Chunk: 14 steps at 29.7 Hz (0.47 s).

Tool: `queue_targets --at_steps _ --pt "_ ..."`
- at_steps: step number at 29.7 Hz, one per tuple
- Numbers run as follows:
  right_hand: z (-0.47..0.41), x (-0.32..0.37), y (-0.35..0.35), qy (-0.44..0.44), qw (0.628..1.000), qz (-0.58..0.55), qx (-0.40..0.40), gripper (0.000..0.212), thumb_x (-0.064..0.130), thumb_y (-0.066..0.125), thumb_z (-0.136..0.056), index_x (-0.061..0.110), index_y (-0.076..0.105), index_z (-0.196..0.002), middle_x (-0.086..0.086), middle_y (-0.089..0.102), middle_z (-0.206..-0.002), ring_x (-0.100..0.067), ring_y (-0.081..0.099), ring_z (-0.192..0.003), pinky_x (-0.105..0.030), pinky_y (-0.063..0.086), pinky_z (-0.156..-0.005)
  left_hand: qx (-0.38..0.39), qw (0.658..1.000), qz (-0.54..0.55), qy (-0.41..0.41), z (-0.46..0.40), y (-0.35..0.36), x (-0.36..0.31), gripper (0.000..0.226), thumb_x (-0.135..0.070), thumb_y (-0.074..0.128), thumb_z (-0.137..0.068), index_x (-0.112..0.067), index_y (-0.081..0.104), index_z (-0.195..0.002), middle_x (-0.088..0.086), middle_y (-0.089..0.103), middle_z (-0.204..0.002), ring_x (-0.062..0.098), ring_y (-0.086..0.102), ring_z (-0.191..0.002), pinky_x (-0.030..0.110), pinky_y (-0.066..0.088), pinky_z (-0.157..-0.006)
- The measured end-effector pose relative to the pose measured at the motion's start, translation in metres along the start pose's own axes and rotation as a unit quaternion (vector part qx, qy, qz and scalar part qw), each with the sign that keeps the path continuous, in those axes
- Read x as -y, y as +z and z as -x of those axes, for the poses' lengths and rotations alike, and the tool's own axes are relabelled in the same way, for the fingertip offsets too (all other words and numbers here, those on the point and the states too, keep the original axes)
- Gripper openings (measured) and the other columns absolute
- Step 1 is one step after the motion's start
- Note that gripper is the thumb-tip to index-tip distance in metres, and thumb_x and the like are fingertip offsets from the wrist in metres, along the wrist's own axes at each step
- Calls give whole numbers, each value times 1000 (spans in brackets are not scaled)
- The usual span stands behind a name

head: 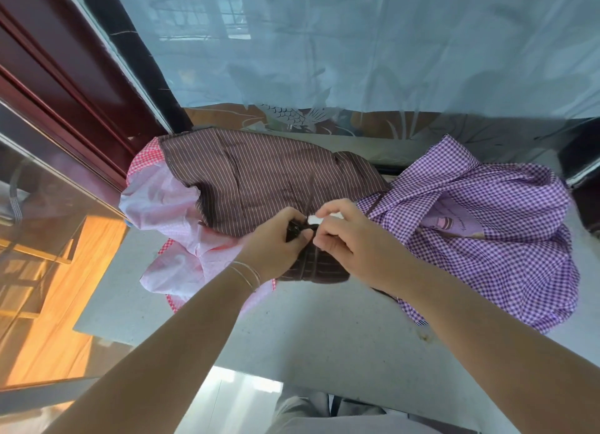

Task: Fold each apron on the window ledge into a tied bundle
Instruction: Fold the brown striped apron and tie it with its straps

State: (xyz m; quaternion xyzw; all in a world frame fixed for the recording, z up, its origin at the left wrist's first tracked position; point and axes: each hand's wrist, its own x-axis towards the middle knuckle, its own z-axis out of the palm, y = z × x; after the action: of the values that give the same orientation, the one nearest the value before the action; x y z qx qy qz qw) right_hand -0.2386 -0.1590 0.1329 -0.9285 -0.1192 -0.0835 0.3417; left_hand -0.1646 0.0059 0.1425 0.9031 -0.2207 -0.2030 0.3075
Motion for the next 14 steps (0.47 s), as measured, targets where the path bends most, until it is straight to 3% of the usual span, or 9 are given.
queue_targets --at_steps 2,5,8,11,14 --pt "0 -4 3 2 999 41 -25 42 44 40 -95 12 65 -103 -1 58 -116 -10 62 -84 -20 54 -65 17 1000 -2 25 6 2 -4 9 -29 53 -95 -26 52 -104 -9 59 -87 9 58 -78 24 48 -67" --pt "2 -9 4 43 998 54 -3 34 37 42 -99 10 63 -101 4 59 -79 -4 54 -62 -16 44 -53 34 998 13 50 10 -1 -6 9 -28 56 -94 -27 54 -103 -8 61 -91 11 59 -84 32 53 -76" --pt "0 -13 2 37 997 64 -6 37 36 36 -101 9 61 -97 9 48 -64 -2 41 -47 -14 30 -42 65 990 123 23 16 -1 -11 6 -22 58 -92 -27 60 -95 -3 63 -91 15 61 -85 38 54 -83" --pt "0 -9 7 3 991 109 -83 50 43 24 -102 12 60 -86 13 40 -55 -3 33 -39 -10 20 -38 96 943 311 -70 22 0 -16 10 -14 59 -91 -11 64 -99 13 65 -97 24 65 -88 46 53 -88" --pt "9 -6 22 7 977 147 -157 60 43 18 -103 12 64 -79 11 41 -49 -3 37 -37 -7 19 -46 170 879 425 -129 26 2 -11 39 -33 64 -88 -1 57 -111 21 63 -107 35 64 -100 52 49 -96"
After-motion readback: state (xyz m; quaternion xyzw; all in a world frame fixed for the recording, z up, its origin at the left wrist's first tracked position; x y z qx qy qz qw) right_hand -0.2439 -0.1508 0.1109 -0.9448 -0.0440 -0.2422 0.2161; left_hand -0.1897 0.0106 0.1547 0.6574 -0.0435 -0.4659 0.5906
